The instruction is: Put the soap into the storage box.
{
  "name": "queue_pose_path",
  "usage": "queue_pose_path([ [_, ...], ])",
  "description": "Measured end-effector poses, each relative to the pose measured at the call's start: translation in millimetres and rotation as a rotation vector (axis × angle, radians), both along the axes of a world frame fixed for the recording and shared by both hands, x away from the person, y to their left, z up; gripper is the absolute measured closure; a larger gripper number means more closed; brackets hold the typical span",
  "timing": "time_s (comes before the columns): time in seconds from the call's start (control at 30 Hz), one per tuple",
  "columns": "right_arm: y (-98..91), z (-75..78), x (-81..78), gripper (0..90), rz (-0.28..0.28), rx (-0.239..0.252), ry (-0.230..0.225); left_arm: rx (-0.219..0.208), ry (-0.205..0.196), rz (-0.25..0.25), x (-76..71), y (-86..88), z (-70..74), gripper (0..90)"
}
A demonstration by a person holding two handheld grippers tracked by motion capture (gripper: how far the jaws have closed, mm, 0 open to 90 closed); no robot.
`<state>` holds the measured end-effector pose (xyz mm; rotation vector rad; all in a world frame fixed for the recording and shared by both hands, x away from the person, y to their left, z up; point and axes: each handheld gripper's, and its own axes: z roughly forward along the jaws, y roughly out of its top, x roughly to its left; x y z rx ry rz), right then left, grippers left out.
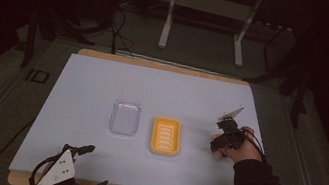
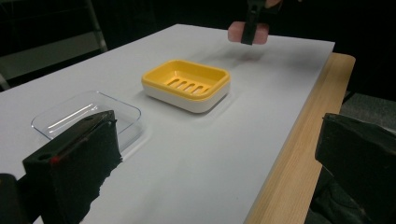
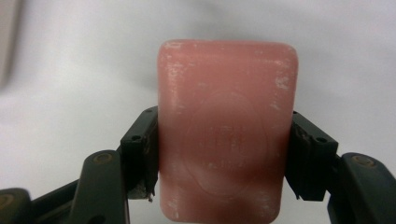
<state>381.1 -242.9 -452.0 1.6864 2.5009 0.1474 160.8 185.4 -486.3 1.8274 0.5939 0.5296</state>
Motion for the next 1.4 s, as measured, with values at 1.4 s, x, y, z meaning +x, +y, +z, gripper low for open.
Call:
queue_pose_path([
  [1.4,143.0,54.6,-11.0,37.5,-0.085,0.25,-0.224,-0.019,-0.017,0.001,-2.5,1.6,3.7,0.3],
])
